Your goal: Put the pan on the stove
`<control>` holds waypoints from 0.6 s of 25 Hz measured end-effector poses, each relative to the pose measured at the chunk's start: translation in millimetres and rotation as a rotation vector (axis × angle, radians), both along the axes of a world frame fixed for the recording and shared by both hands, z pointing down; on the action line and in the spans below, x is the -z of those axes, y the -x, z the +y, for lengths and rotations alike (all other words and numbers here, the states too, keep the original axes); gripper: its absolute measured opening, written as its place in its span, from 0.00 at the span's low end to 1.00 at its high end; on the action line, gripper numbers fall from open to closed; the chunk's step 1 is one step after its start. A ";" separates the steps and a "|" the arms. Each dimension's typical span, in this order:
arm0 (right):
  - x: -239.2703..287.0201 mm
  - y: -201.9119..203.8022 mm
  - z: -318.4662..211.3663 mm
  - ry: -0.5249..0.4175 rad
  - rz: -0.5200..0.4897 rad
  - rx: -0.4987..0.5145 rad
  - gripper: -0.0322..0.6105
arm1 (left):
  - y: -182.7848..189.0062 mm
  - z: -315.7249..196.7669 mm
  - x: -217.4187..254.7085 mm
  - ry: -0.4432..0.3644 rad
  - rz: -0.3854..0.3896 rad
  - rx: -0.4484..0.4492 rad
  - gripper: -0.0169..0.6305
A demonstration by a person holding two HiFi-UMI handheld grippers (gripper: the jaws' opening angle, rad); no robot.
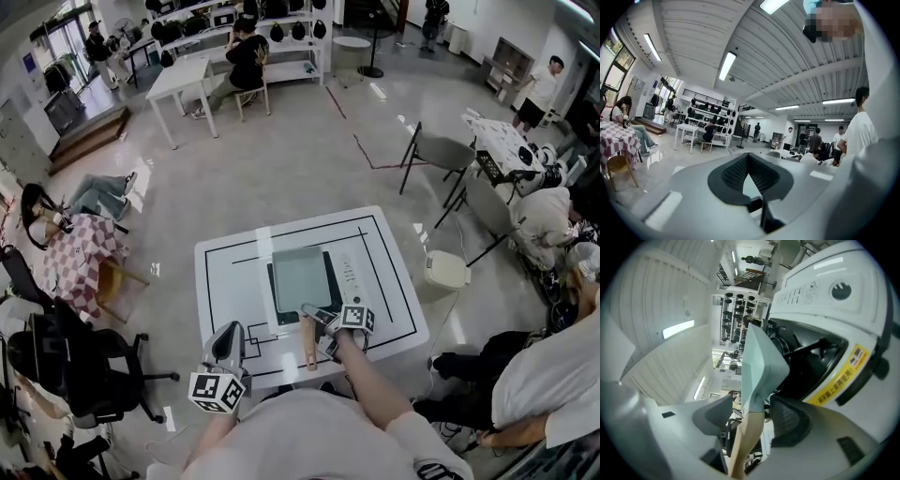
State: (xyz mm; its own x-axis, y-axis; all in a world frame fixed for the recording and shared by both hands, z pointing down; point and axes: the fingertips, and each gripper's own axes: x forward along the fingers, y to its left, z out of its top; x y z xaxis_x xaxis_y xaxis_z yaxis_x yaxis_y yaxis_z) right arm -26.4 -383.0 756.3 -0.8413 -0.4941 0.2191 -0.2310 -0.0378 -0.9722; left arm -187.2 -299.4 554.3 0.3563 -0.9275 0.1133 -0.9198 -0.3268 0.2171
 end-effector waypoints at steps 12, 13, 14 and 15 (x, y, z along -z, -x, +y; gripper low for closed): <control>45.1 -85.6 24.2 -0.280 0.436 -0.147 0.15 | -11.3 -4.3 3.6 -0.011 0.003 -0.033 0.04; 58.0 -89.9 24.7 -0.338 0.477 -0.159 0.12 | -13.4 -5.4 4.5 -0.014 0.003 -0.038 0.04; 73.0 -92.6 25.1 -0.401 0.514 -0.170 0.09 | -15.5 -6.2 5.1 -0.018 0.002 -0.043 0.04; 89.2 -93.6 26.2 -0.467 0.547 -0.180 0.07 | -17.4 -6.1 5.4 -0.021 0.001 -0.048 0.04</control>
State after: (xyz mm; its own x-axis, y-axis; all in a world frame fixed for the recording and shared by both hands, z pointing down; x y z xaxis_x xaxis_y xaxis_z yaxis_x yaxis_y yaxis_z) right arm 67.2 -356.8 667.0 -0.5696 -0.7583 0.3170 -0.7161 0.2685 -0.6443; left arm -169.9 -305.5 549.0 0.4009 -0.9113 0.0935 -0.9026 -0.3755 0.2105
